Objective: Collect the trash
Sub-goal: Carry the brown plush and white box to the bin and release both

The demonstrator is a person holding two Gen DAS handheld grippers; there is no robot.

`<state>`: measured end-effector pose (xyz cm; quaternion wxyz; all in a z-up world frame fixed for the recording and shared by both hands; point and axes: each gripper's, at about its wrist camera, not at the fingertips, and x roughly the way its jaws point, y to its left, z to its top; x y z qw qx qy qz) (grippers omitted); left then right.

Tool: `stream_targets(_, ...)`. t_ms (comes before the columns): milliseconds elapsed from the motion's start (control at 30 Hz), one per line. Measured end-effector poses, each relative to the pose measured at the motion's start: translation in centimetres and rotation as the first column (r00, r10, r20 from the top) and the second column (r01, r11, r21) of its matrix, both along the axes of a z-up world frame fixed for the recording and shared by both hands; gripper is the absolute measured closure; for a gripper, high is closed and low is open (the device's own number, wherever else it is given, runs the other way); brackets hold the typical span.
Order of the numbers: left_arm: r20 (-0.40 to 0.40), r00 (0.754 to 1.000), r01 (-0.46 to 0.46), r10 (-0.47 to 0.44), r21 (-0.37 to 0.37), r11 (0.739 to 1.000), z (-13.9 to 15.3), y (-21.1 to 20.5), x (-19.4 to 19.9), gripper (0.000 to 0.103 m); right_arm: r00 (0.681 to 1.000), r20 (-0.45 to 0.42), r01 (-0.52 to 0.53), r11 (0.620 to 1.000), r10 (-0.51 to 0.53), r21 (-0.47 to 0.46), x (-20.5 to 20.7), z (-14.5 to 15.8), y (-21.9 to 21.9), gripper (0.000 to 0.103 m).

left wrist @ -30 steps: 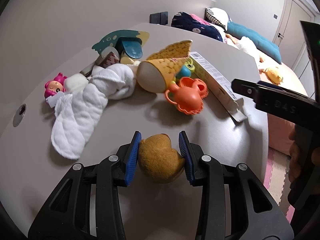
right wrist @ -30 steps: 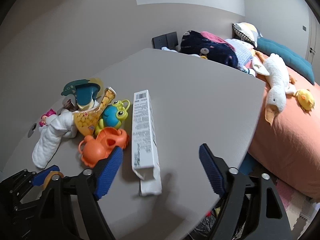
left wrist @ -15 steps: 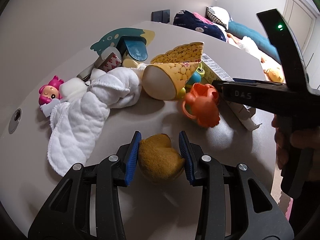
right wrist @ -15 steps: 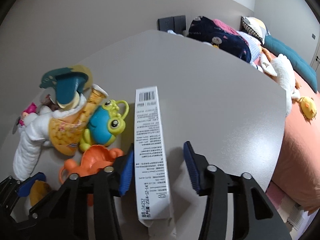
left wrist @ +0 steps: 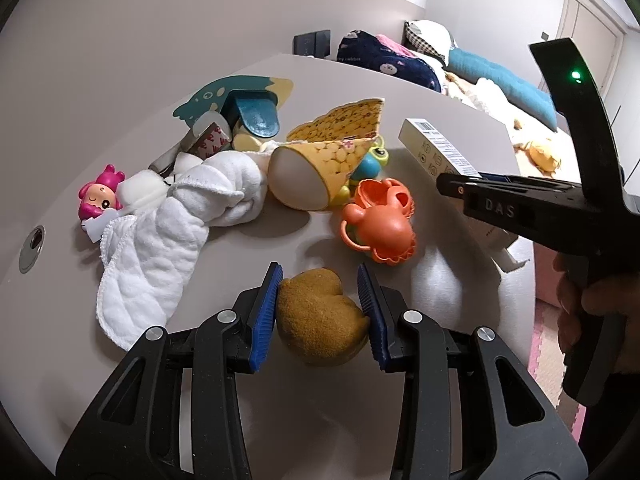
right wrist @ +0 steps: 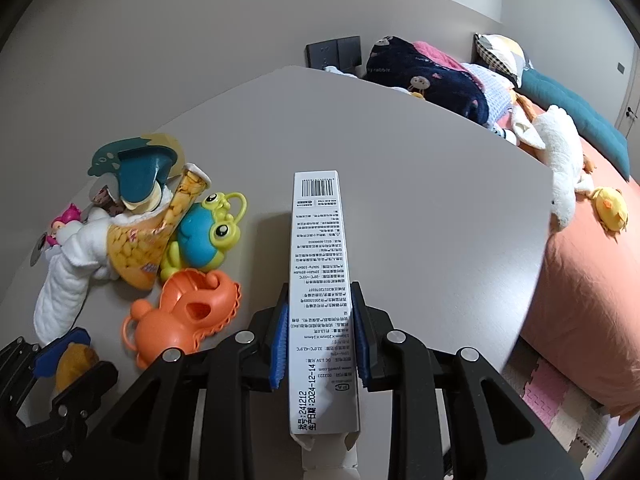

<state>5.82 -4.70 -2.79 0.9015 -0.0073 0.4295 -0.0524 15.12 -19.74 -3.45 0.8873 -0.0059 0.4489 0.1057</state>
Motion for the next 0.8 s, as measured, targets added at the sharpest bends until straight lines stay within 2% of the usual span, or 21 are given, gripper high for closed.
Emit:
stream_targets(500, 0.034, 0.996, 0.086, -0.086, -0.011, 0.996, 1.7, -5.4, -2.3, 0.064, 0.994, 0.068, 0.086, 0.996, -0.089, 0.038, -5.6, 3.7, -6.4, 0.074)
stream_targets(800, 0.053, 0.987, 0.153, -0.151, -0.023, 0.988, 2.4, -8.8, -3.1, 0.064, 0.985, 0.083, 0.146, 0.988, -0.15, 0.05, -8.1, 4.4, -10.0, 0.074)
